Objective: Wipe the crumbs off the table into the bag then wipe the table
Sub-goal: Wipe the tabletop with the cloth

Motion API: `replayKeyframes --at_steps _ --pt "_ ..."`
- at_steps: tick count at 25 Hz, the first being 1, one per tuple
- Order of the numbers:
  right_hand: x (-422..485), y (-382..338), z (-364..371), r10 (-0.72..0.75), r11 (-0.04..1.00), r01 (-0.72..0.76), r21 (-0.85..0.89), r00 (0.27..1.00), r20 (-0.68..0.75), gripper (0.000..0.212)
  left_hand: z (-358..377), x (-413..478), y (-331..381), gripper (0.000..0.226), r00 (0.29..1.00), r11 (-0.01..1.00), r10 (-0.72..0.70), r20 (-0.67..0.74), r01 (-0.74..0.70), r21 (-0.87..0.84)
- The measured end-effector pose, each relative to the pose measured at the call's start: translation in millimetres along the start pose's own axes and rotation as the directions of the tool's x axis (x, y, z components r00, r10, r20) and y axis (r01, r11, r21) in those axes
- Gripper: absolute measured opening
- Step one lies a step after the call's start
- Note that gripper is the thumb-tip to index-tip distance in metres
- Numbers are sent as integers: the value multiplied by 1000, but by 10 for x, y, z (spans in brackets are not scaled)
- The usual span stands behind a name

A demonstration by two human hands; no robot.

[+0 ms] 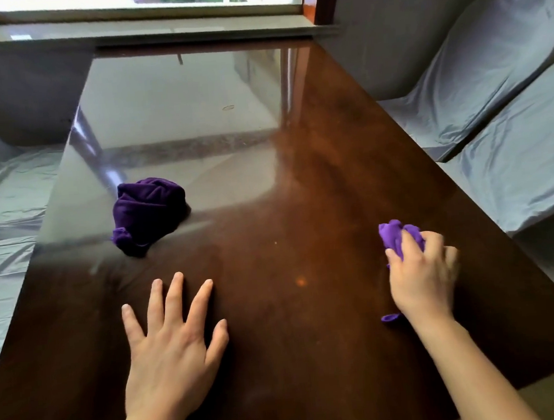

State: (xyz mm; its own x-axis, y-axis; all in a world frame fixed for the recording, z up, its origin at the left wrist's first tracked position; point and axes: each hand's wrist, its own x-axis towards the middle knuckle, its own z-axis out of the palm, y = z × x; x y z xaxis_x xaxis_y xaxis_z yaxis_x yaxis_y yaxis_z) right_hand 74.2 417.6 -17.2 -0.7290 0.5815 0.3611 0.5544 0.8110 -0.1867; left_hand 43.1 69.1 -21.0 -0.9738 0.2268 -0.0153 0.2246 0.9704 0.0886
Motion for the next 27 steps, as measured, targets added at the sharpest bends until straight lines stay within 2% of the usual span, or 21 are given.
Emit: replayKeyframes --at_steps 4,7,10,12,16,19,21,23,27 --pt "-274 -772 39 -236 968 234 94 972 17 43 31 -8 -22 66 1000 1000 14 -7 -14 6" --pt "-677 -1079 -18 -359 926 352 133 933 30 46 29 -11 -52 66 999 999 10 -31 -11 -46" --pt "-973 -1141 -125 -400 906 379 186 912 88 48 -49 -25 -60 65 999 987 -6 -44 -1 -164" --pt "-1171 -1270 -179 -416 895 393 209 906 77 46 -117 -24 -57 64 998 963 -18 -59 1 -270" --pt "-1585 -1850 -211 -525 824 496 272 850 40 38 -236 -36 -253 60 992 848 -41 -118 -28 -529" --pt "-1558 -2284 -181 -585 782 549 296 810 43 42 -269 -73 -679 59 988 908 -36 -148 -29 -418" --pt "-1471 -2534 -137 -605 769 559 310 793 71 46 -312 -24 -982 67 986 935 -93 -141 38 -352" --pt "-1427 -2859 -86 -630 750 571 334 771 97 47 -340 27 -1289 75 974 919 -193 -121 136 -371" --pt "-1228 -3271 -19 -593 747 486 454 796 123 42 -355 36 -1224 67 985 950 -170 -35 154 -271"
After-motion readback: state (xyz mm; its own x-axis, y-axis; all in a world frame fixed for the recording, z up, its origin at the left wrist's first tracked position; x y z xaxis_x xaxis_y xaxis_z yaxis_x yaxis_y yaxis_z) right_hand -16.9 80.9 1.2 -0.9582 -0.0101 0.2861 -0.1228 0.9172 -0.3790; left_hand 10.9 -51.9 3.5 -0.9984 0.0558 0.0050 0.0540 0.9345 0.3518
